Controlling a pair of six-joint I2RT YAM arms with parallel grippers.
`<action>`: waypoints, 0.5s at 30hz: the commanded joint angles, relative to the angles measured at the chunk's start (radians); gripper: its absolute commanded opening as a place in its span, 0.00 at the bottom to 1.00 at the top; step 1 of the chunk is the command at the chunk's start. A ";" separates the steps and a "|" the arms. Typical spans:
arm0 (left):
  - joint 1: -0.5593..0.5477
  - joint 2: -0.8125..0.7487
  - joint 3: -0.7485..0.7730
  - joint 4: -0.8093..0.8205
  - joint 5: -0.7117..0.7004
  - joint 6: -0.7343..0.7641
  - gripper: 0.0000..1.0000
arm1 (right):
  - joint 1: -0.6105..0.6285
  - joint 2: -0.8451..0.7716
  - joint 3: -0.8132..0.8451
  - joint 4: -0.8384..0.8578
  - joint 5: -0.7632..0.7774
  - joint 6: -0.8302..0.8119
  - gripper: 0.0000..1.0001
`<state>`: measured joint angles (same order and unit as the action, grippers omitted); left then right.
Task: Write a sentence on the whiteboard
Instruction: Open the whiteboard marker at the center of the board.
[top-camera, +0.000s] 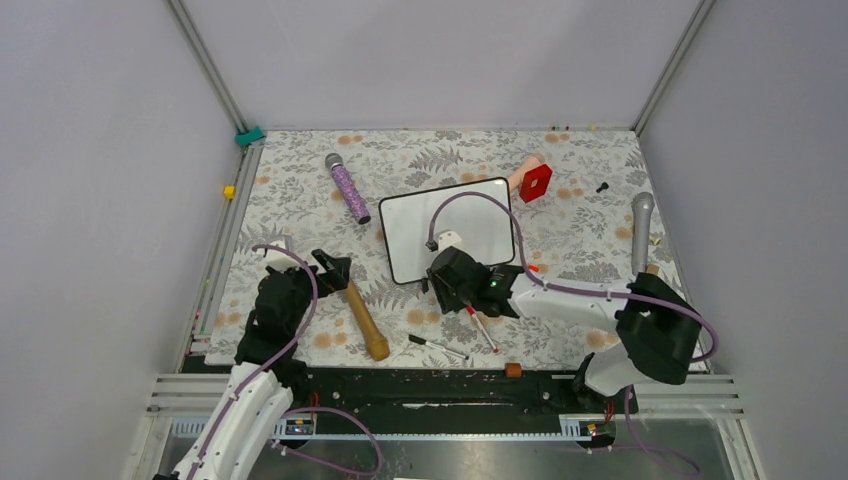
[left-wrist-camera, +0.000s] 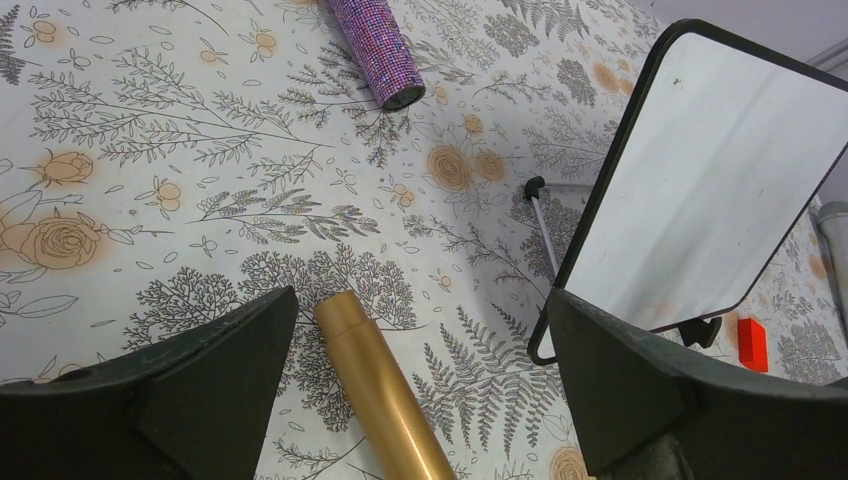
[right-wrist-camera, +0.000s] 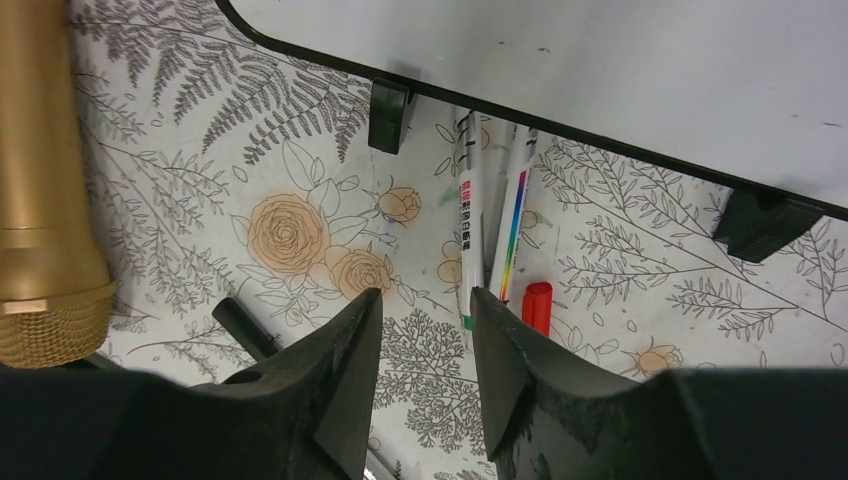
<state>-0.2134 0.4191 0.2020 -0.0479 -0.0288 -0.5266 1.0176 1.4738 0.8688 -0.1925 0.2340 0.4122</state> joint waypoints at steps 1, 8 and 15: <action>-0.001 0.002 -0.004 0.068 0.024 0.015 0.98 | 0.017 0.068 0.063 0.002 0.057 0.004 0.44; -0.001 0.003 -0.005 0.072 0.024 0.015 0.98 | 0.018 0.166 0.075 0.008 0.069 -0.011 0.44; -0.001 0.010 -0.004 0.077 0.024 0.015 0.97 | 0.018 0.224 0.080 -0.014 0.086 -0.001 0.41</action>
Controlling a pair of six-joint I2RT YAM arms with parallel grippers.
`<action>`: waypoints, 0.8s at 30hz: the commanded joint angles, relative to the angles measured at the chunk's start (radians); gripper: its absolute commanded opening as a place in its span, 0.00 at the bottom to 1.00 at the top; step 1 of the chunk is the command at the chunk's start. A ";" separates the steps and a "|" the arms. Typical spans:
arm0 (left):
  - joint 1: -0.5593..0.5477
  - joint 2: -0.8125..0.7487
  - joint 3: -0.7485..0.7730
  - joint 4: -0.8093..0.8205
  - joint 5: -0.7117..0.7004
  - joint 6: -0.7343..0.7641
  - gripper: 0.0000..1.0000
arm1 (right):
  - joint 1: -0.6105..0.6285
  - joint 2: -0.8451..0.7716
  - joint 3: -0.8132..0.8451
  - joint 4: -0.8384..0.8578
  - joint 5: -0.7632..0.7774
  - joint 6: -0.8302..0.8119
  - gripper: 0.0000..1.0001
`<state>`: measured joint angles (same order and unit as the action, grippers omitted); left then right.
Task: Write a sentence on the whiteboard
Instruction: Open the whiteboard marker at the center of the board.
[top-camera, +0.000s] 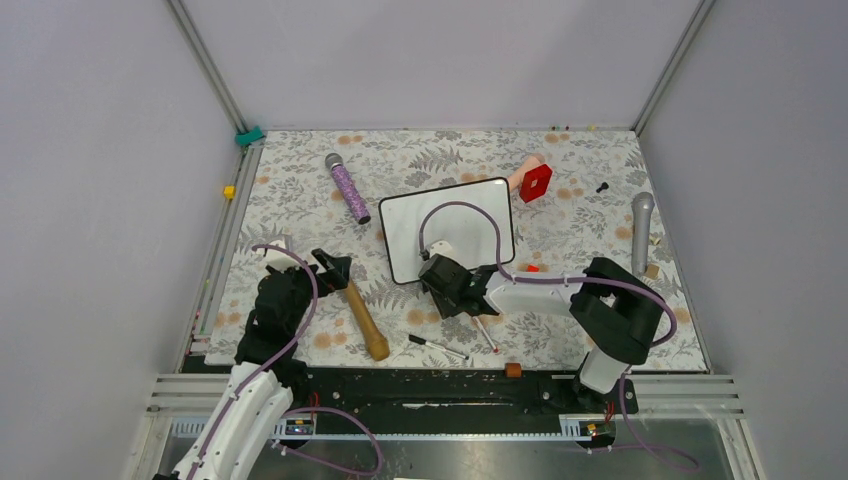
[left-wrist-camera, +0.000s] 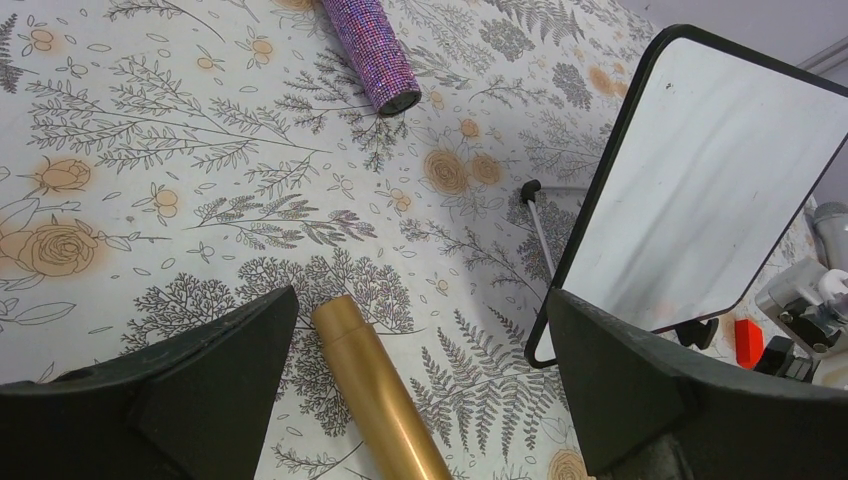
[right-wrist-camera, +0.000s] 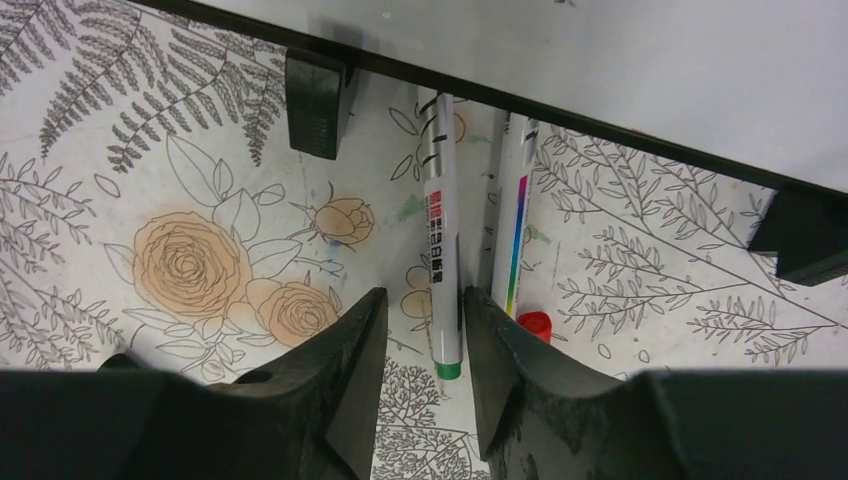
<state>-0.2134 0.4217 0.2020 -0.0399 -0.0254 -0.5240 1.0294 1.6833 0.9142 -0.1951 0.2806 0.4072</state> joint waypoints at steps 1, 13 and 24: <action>-0.001 0.009 -0.004 0.068 0.020 0.012 0.97 | 0.006 0.017 0.032 -0.013 0.037 0.008 0.38; -0.001 -0.036 -0.007 0.041 0.090 -0.037 0.97 | 0.006 -0.258 0.022 -0.192 -0.071 0.011 0.00; -0.003 0.016 0.069 -0.048 0.343 -0.307 0.93 | 0.004 -0.397 0.076 -0.459 -0.307 0.020 0.00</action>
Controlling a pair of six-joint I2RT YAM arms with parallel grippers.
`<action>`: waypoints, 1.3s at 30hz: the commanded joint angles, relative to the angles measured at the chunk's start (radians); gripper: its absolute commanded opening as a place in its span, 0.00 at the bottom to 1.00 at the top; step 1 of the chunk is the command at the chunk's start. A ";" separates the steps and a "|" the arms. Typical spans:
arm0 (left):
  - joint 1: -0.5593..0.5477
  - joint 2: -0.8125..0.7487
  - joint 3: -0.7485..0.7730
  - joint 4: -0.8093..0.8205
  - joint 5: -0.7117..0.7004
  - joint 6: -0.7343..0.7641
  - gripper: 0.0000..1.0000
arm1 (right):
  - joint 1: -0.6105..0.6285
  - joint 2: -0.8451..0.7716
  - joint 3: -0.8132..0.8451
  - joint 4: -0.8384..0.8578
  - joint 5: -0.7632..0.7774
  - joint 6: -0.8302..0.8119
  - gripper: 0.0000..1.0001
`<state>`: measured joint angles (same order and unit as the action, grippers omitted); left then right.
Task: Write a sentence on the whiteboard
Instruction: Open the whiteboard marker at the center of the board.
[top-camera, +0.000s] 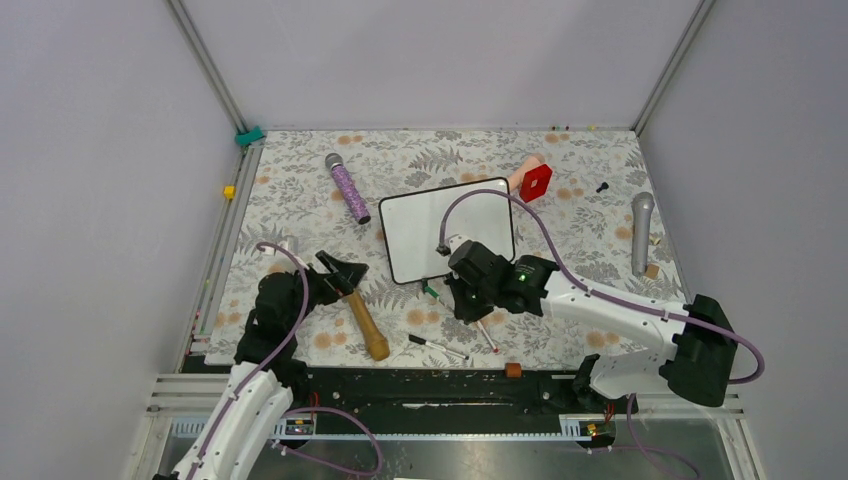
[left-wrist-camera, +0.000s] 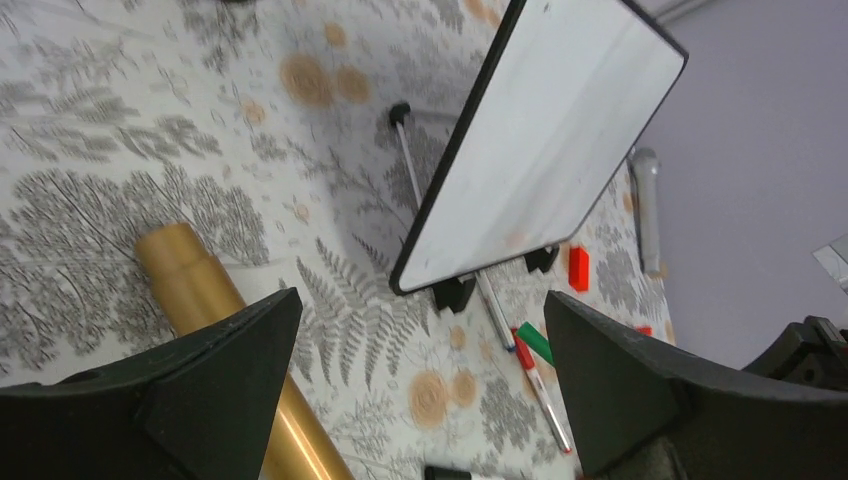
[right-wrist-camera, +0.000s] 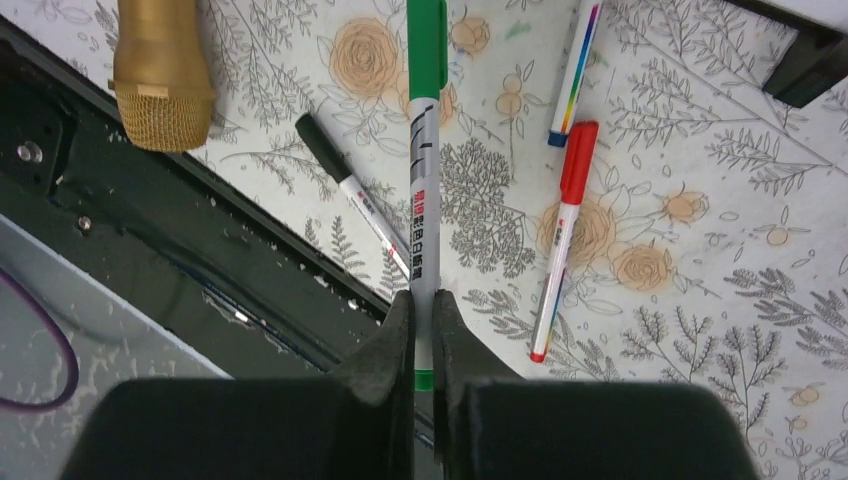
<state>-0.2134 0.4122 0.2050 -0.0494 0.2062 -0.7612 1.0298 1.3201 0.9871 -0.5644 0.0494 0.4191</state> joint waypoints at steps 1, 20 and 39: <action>-0.003 0.037 0.076 -0.044 0.136 -0.065 0.93 | 0.004 -0.042 -0.002 -0.086 -0.067 0.009 0.00; -0.047 0.102 0.064 0.065 0.320 -0.526 0.79 | -0.002 -0.195 -0.022 0.218 -0.099 0.001 0.00; -0.157 0.219 0.075 0.258 0.269 -0.633 0.54 | -0.002 -0.093 0.041 0.335 -0.253 0.017 0.00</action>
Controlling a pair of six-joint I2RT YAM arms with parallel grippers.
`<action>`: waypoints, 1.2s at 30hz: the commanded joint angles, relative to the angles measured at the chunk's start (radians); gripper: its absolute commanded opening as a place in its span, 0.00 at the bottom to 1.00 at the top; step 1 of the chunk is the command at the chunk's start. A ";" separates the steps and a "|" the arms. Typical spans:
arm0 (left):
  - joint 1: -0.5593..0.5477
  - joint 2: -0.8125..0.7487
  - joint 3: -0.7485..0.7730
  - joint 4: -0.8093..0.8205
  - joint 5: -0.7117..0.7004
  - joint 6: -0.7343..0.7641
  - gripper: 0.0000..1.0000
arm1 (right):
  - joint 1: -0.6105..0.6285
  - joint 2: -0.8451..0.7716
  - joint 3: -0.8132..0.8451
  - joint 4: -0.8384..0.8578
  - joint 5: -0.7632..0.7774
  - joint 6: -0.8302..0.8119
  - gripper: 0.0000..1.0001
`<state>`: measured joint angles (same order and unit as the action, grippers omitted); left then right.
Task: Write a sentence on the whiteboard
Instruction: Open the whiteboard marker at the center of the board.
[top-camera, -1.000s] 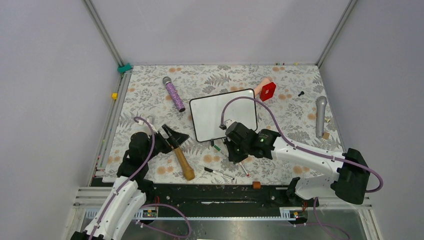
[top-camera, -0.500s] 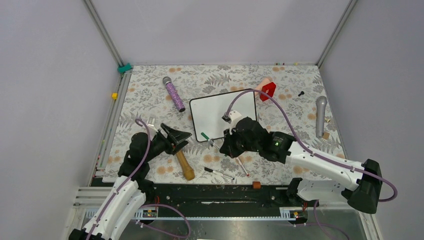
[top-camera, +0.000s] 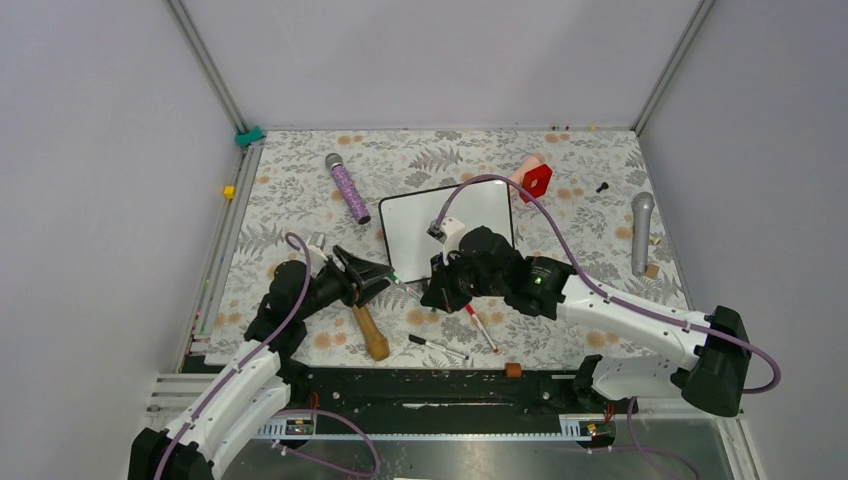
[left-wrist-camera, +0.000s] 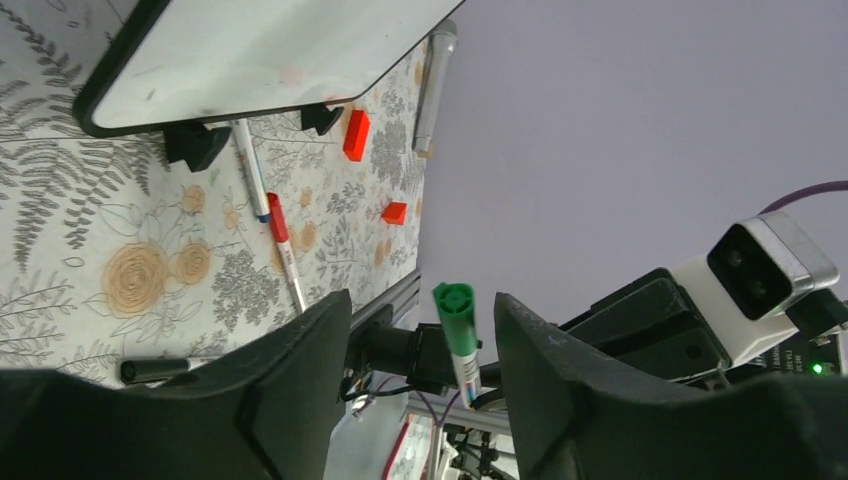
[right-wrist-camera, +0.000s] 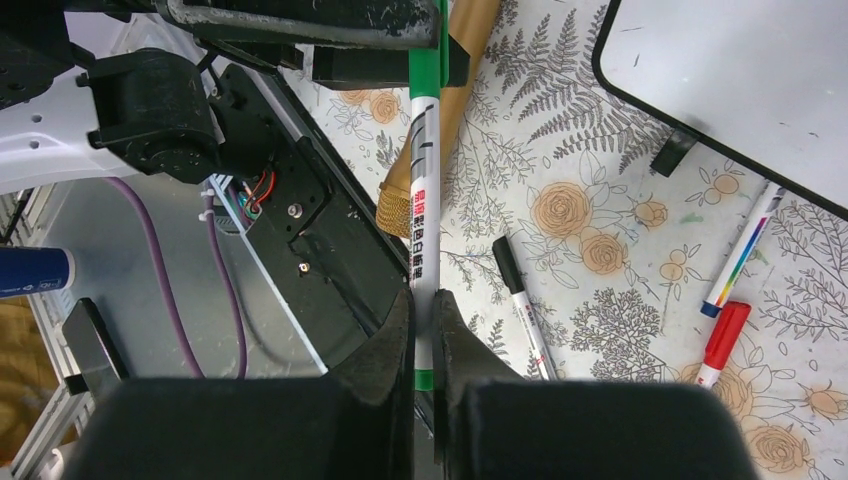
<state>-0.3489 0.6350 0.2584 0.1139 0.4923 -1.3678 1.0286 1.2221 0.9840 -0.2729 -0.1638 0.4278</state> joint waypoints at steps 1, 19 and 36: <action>-0.024 -0.006 0.021 0.097 -0.023 -0.027 0.49 | -0.001 0.006 0.045 0.044 -0.039 0.007 0.00; -0.038 -0.134 -0.104 0.343 -0.166 -0.258 0.00 | -0.001 -0.087 -0.052 0.204 0.109 0.085 0.63; -0.051 -0.083 -0.059 0.437 -0.199 -0.336 0.00 | 0.001 -0.012 -0.168 0.710 0.168 0.288 0.57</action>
<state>-0.3904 0.5465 0.1699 0.4423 0.3099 -1.6516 1.0279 1.1927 0.7818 0.3199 -0.0185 0.6685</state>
